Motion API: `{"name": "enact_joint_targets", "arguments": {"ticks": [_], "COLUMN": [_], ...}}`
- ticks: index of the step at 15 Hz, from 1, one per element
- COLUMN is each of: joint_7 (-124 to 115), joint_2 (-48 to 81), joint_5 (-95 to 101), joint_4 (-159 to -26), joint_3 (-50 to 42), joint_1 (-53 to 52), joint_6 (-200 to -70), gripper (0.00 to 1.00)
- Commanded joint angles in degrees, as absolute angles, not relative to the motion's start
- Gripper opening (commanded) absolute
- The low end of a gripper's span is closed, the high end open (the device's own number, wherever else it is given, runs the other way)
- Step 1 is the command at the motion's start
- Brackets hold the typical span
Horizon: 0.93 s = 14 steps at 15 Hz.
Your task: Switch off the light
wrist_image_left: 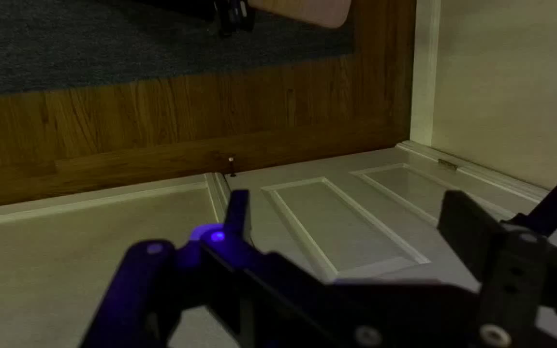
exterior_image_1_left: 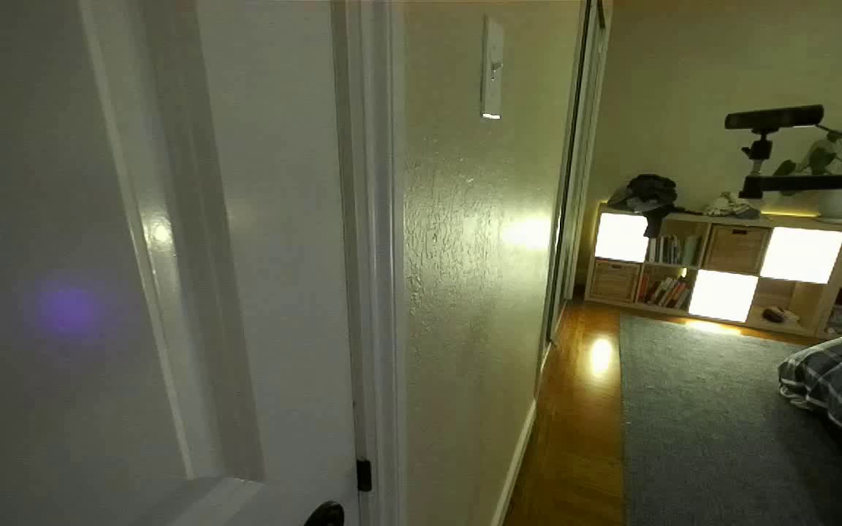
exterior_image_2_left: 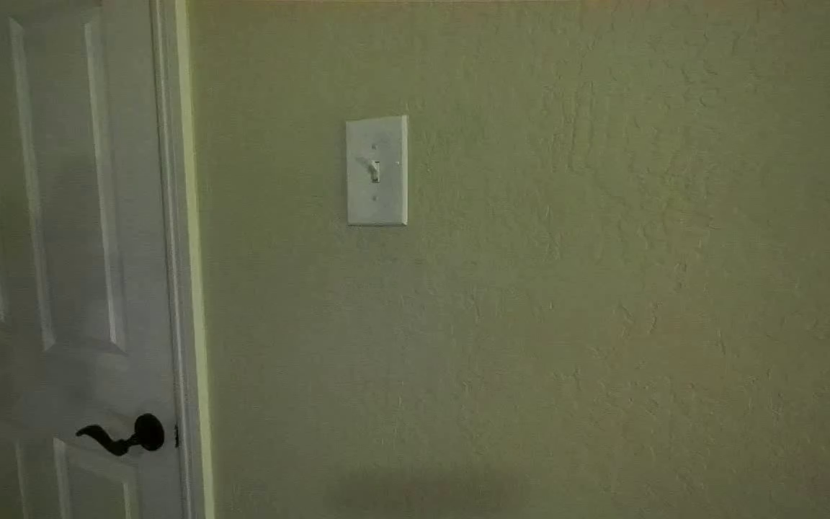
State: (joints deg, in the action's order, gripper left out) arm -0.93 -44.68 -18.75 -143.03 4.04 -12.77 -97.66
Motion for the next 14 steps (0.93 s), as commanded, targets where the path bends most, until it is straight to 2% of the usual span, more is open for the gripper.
{"name": "enact_joint_targets", "arguments": {"ticks": [1, 9, 14], "joint_7": [-0.22, -0.25, -0.08], "joint_2": [-44.68, -44.51, -38.88], "joint_5": [-19.39, -19.43, -17.93], "joint_4": [-142.82, -142.86, -141.95], "joint_3": [5.0, 5.07, 5.26], "joint_1": [-11.4, -11.39, -9.26], "joint_6": [-97.24, -97.45, -101.89], "gripper": [1.0, 1.0, 1.0]}}
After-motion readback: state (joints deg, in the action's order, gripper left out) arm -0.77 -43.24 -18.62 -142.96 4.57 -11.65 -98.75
